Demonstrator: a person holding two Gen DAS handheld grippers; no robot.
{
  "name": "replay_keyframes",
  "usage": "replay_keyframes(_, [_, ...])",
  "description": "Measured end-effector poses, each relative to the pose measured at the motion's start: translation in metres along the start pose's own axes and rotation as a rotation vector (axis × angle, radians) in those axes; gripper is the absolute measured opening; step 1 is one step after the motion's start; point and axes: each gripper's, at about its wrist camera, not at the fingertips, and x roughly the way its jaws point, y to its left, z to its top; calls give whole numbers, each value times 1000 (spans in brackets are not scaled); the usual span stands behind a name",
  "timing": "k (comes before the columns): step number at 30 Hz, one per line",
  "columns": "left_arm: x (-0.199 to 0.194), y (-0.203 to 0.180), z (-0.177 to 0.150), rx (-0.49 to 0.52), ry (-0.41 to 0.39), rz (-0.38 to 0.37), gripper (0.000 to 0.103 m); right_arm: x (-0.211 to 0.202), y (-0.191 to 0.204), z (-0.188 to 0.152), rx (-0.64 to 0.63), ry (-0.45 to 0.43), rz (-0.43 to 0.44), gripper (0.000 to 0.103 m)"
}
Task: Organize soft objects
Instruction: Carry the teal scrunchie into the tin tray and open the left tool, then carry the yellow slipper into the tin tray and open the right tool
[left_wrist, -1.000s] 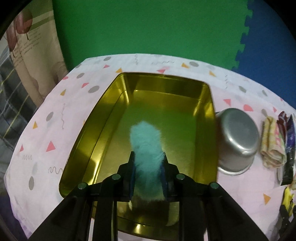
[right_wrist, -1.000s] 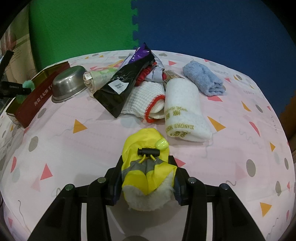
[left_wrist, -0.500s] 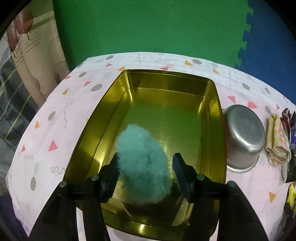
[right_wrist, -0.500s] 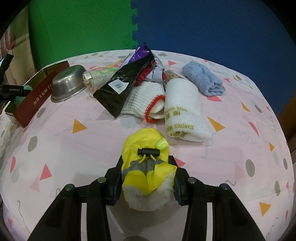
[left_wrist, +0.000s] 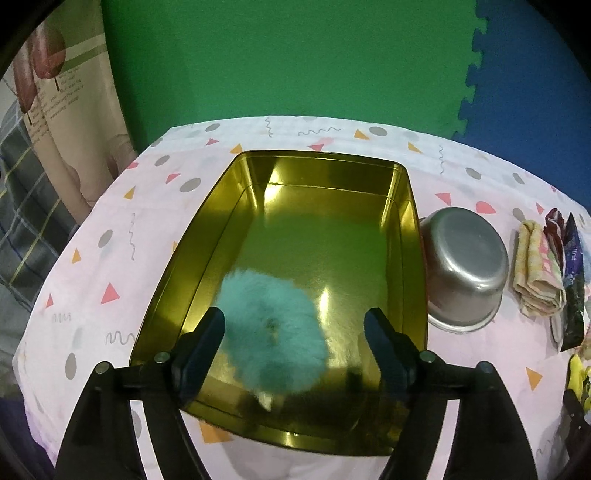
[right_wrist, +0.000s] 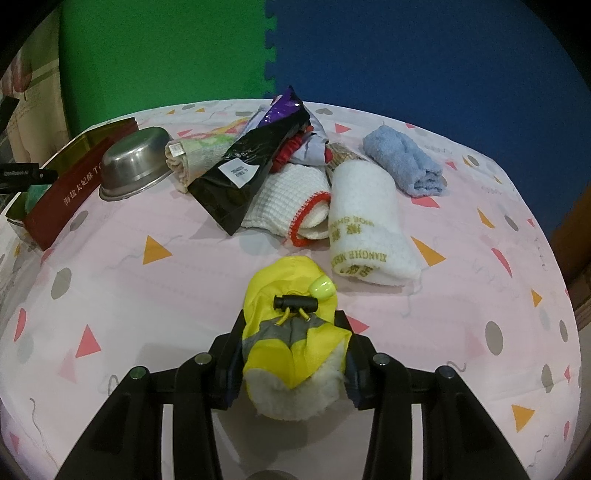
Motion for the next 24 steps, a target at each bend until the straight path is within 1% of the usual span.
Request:
replay_keyframes(5, [-6,2,-8,-2,-4,2,78,-2,1,0,1,-2,-2,42])
replay_keyframes(15, [-12,3,-16,7,-5,-12,78,-11,-4,0,33,-21,40,41])
replay_keyframes(22, [-15,11,-18,-24,-5,-17,78,-21,15,7,-24,-37,54,41])
replay_keyframes(24, [-16,15,-18,-35,-10,-6,78,-24,23,12,-38,-44,78,41])
